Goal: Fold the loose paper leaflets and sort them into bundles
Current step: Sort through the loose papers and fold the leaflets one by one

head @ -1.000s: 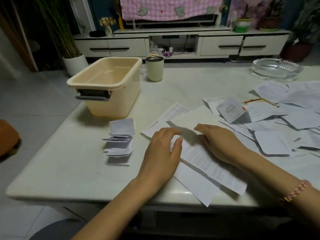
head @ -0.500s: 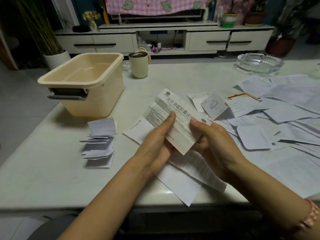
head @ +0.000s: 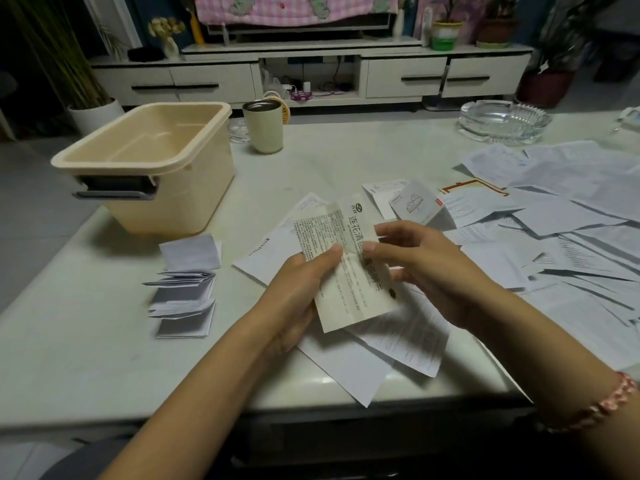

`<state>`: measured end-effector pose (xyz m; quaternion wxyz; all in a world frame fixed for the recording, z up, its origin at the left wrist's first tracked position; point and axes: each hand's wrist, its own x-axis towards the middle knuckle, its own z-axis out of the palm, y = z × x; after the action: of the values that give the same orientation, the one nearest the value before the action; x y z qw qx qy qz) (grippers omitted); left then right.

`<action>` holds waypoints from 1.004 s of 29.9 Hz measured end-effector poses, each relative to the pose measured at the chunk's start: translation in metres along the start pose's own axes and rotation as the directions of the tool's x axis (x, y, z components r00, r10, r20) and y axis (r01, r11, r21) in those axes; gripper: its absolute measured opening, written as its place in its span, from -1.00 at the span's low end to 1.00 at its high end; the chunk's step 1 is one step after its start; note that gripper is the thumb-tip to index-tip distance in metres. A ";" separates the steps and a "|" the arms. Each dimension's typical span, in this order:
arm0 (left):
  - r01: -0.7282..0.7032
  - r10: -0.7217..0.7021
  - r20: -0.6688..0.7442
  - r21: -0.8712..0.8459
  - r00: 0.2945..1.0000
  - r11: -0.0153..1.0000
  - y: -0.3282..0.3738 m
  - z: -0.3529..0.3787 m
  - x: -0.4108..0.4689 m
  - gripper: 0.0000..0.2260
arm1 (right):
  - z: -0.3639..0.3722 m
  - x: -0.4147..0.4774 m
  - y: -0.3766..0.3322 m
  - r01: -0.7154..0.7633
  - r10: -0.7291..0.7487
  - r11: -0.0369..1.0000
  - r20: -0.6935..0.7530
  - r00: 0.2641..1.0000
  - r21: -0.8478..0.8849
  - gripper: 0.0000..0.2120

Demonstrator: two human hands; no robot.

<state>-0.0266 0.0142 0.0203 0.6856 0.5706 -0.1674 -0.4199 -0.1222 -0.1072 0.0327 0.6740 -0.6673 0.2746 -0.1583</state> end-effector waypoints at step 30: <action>0.035 -0.032 -0.020 0.196 0.999 0.980 0.006 -0.024 -0.010 -0.87 | 0.013 -0.007 0.007 0.191 -0.183 0.965 0.063 0.981 -0.181 -0.57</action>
<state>-0.0126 0.0375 0.0216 0.6202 0.6417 -0.1925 -0.4081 -0.1213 -0.0918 0.0263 0.5967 -0.7538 0.2085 -0.1797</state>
